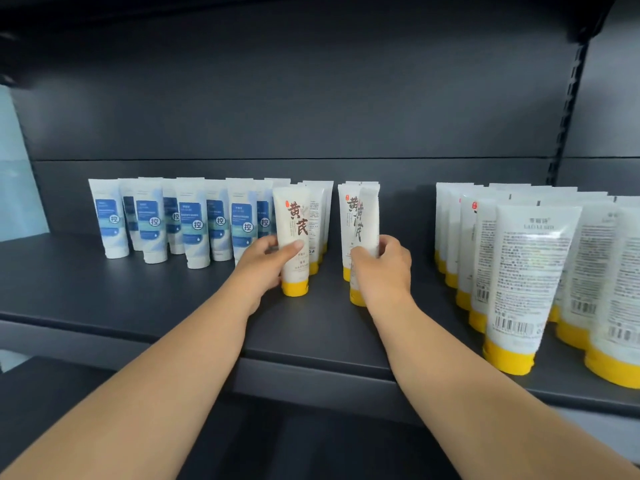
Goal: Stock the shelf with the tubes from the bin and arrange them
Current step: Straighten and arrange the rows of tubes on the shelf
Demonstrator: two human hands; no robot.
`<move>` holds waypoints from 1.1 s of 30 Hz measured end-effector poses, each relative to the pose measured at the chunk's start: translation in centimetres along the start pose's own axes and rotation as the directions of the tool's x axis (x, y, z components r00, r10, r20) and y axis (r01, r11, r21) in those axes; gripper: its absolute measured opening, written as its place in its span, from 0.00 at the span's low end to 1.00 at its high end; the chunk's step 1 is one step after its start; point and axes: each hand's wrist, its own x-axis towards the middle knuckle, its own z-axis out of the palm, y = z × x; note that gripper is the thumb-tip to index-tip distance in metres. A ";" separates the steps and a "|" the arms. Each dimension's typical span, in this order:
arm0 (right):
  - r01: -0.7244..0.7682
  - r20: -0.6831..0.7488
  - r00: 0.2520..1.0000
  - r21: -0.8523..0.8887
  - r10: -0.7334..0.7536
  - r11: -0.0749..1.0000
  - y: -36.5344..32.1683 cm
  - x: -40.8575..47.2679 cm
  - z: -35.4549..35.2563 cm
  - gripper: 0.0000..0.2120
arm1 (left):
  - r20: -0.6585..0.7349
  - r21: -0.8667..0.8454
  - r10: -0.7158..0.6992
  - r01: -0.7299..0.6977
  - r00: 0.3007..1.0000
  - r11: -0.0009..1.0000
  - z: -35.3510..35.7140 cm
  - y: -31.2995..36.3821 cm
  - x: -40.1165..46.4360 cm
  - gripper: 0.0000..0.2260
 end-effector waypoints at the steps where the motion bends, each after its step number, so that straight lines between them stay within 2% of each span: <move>1: 0.000 0.001 1.000 0.009 0.000 1.000 0.0 0.0 0.0 0.21 | 0.013 -0.021 -0.011 0.011 1.000 1.000 -0.1 -0.1 0.0 0.14; 5: 0.008 -0.006 1.000 0.038 -0.008 0.999 0.0 -0.1 0.0 0.21 | 0.039 -0.091 -0.020 0.023 0.999 0.996 -0.2 -0.1 -0.2 0.14; 9: -0.077 0.024 0.997 0.191 0.073 0.979 0.1 -0.1 -0.6 0.16 | 0.004 -0.117 0.013 -0.013 1.000 0.993 -0.2 -0.1 -0.3 0.13; 17: -0.103 0.119 0.990 0.242 0.076 0.965 -0.2 -0.3 -0.5 0.17 | 0.076 -0.148 -0.005 0.016 0.997 0.989 -0.2 -0.2 -0.4 0.11; 27: -0.057 0.079 0.996 0.124 0.047 0.991 0.2 -0.3 -0.4 0.19 | 0.103 -0.172 0.021 -0.003 0.994 0.985 -0.1 0.1 -1.0 0.09; 33: -0.017 0.151 0.989 0.044 0.010 0.999 0.0 -0.8 -0.1 0.16 | 0.115 -0.197 0.006 0.017 0.993 0.980 -0.8 0.5 -1.6 0.10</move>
